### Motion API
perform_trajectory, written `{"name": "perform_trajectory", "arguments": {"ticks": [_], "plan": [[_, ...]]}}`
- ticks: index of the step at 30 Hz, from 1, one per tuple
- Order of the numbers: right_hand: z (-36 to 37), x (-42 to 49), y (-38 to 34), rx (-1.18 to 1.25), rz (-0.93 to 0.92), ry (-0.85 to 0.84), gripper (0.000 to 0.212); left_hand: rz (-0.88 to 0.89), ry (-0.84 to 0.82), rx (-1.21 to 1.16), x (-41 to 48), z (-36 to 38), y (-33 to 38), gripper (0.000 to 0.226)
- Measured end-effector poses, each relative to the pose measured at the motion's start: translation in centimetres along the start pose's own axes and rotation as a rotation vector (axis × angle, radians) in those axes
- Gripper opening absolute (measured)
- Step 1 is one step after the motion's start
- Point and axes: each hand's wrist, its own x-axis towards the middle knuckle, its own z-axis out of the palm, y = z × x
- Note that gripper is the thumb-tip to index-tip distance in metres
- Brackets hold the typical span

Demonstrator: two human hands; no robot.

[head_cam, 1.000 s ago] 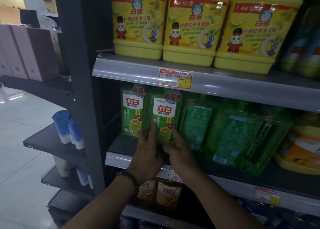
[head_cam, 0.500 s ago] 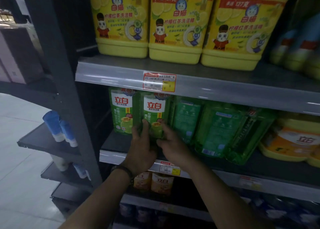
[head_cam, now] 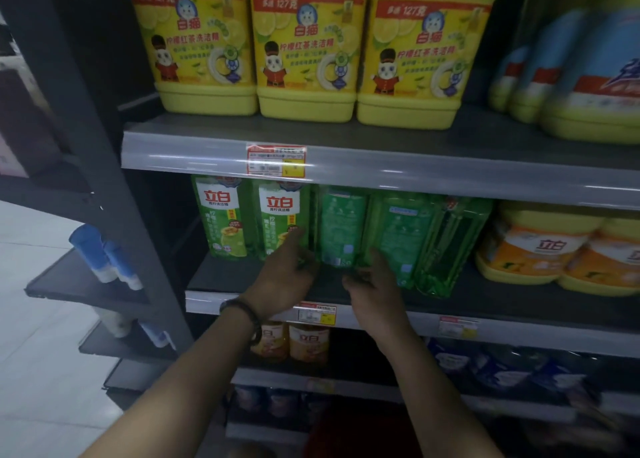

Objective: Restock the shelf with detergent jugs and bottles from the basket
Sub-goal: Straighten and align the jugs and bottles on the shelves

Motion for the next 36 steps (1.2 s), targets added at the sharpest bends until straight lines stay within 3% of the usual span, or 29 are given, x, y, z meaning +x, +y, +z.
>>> {"name": "perform_trajectory", "arguments": {"ticks": [13,20,26,32,36], "plan": [[0.7,1.5,-0.8,0.030,0.040,-0.127,0.088,-0.073,-0.075,-0.260,3.0,1.8,4.0,0.042],[0.5,1.7,0.2,0.063,0.055,-0.128,0.087,-0.083,-0.036,-0.246,2.1,1.9,2.6,0.058],[0.3,1.3,1.2,0.121,0.072,-0.130,0.088,0.030,0.003,-0.047,0.3,2.9,1.5,0.050],[-0.7,0.4,0.6,0.038,0.040,-0.127,0.080,0.048,0.054,-0.271,1.1,3.0,1.9,0.051],[-0.7,0.8,-0.4,0.003,0.003,-0.137,0.077,0.020,-0.001,-0.275,1.9,2.7,2.7,0.067]]}}
